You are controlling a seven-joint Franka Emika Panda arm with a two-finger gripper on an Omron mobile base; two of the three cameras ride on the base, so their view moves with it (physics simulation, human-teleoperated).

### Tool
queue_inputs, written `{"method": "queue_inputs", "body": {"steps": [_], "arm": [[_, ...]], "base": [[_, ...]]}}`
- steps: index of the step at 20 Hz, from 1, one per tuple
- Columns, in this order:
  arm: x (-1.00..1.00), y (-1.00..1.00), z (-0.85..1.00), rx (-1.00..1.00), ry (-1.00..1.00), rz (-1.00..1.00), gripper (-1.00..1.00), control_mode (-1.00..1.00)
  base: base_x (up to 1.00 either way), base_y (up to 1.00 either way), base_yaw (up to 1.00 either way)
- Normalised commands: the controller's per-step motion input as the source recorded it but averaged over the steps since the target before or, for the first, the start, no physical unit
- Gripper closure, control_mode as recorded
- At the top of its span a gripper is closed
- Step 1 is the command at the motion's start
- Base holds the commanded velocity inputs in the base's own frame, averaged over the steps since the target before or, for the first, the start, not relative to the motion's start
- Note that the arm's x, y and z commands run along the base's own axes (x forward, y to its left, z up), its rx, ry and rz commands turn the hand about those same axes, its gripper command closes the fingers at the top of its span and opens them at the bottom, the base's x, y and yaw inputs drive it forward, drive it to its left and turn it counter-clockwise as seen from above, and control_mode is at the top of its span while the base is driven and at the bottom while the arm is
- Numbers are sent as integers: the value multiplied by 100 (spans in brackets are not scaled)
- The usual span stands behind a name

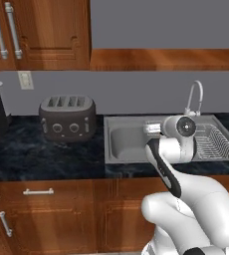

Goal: Place the large bottle from the dining counter next to the other large bottle outside the sink, and place the small bottle from the dining counter next to the other small bottle inside the sink.

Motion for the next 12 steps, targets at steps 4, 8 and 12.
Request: {"method": "queue_inputs", "body": {"steps": [4,8,12], "arm": [[0,0,0,0,0,0,100,100],[0,0,0,0,0,0,100,100],[0,0,0,0,0,0,100,100]], "base": [[28,-3,0],[23,-3,0],[25,-4,0]]}}
